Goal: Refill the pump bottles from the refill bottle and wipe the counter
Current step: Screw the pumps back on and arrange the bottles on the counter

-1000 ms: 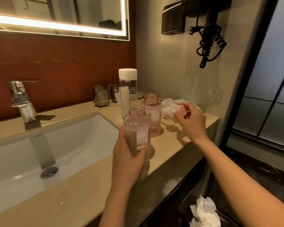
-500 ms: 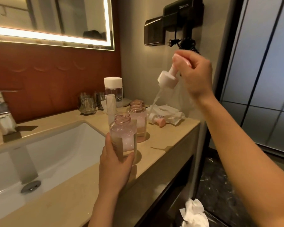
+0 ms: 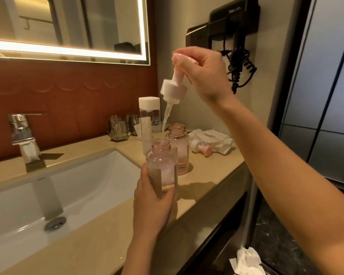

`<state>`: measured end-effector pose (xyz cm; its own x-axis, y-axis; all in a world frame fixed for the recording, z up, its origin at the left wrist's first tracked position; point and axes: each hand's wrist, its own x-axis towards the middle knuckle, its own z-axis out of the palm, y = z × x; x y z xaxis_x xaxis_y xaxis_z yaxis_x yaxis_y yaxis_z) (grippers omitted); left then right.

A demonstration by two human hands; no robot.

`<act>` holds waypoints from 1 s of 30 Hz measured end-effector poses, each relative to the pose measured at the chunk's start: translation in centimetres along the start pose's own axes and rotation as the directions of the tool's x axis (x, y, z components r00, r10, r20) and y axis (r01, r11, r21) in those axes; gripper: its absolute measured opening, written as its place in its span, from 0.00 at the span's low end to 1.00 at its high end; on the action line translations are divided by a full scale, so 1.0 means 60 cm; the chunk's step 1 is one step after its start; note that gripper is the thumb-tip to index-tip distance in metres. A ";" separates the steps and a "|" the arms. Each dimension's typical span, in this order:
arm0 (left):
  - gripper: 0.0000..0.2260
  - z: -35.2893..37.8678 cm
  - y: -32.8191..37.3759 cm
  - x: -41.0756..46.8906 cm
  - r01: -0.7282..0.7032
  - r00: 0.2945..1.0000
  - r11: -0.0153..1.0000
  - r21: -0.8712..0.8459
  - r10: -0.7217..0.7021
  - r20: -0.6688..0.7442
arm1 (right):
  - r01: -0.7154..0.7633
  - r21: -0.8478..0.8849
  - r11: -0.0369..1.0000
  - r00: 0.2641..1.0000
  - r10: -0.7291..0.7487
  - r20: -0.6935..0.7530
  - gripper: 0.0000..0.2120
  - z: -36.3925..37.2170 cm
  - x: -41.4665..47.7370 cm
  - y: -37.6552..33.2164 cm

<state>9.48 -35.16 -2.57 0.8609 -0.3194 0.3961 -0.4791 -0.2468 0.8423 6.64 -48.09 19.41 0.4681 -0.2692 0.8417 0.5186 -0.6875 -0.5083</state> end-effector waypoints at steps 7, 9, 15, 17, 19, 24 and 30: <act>0.39 0.001 -0.003 0.002 0.006 1.000 1.000 -0.004 -0.006 0.006 | -0.113 -0.085 0.990 0.958 0.131 0.254 0.08 0.045 -0.045 0.041; 0.39 0.002 -0.004 0.003 0.007 1.000 1.000 -0.012 -0.007 0.004 | -0.155 -0.078 0.985 0.948 0.170 0.267 0.10 0.056 -0.064 0.058; 0.39 0.002 -0.005 0.002 0.004 1.000 1.000 -0.018 -0.003 0.011 | -0.158 -0.018 0.987 0.960 0.158 0.233 0.16 0.066 -0.087 0.076; 0.39 0.002 -0.004 0.002 0.009 1.000 1.000 -0.017 -0.009 0.010 | -0.152 -0.028 0.988 0.952 0.154 0.266 0.18 0.067 -0.092 0.077; 0.39 0.003 -0.003 0.003 0.020 1.000 1.000 -0.017 -0.019 0.010 | -0.166 -0.009 0.986 0.943 0.161 0.291 0.21 0.068 -0.097 0.078; 0.38 0.002 -0.002 0.001 0.019 1.000 0.999 -0.035 -0.018 0.016 | -0.201 0.050 0.978 0.934 0.176 0.310 0.21 0.061 -0.109 0.078; 0.40 0.004 0.002 0.001 0.039 0.999 0.999 -0.027 -0.039 0.023 | -0.240 0.063 0.969 0.915 0.204 0.347 0.21 0.064 -0.141 0.093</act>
<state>9.45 -35.41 -2.52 0.8746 -0.3308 0.3546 -0.4400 -0.2340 0.8670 8.30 -47.04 8.73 0.7826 -0.1526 0.6035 0.4352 -0.5590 -0.7058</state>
